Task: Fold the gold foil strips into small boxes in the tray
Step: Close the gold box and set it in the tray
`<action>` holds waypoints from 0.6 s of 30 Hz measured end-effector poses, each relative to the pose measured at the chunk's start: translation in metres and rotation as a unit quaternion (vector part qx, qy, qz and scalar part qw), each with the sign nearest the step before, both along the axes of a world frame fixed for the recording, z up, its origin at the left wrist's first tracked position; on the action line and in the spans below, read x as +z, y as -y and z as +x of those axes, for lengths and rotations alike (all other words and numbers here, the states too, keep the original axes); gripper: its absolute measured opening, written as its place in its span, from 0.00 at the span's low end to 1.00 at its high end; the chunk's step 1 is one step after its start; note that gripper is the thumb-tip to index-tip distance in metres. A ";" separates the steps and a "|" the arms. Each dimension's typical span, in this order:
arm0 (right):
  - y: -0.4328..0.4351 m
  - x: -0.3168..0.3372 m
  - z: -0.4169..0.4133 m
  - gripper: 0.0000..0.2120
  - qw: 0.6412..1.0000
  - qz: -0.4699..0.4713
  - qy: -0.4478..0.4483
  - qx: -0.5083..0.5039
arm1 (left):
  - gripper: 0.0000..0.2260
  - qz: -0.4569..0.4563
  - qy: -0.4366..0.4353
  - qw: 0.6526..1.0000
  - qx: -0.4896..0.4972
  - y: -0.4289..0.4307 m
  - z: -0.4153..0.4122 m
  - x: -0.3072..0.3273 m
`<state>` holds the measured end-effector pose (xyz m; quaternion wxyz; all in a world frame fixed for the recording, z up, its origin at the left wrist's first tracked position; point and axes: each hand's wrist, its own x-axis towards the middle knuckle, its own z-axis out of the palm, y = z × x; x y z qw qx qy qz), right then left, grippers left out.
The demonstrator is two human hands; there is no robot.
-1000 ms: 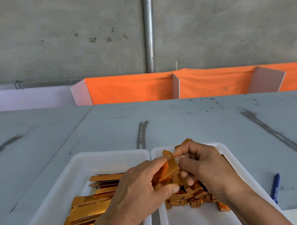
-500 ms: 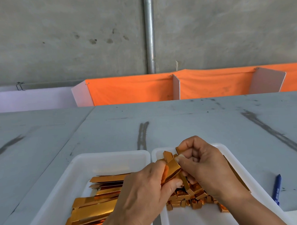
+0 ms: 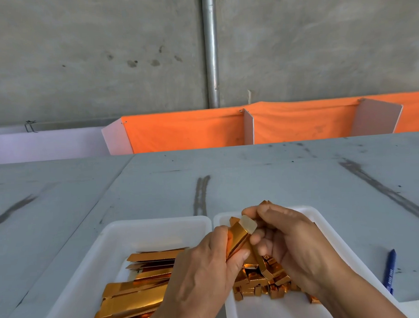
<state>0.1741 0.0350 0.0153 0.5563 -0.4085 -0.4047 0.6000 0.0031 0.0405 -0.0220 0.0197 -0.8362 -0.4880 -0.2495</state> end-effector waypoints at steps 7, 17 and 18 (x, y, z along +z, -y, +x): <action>0.002 -0.002 -0.007 0.09 0.997 0.037 0.054 0.029 | 0.27 -0.015 0.007 1.000 0.011 -0.003 0.002 -0.003; 0.002 -0.004 -0.008 0.04 0.990 0.073 0.117 -0.014 | 0.28 0.015 0.003 1.000 0.006 -0.001 0.002 -0.003; 0.002 -0.004 -0.008 0.06 0.991 0.071 0.116 -0.016 | 0.28 0.018 0.003 1.000 0.006 -0.002 0.002 -0.003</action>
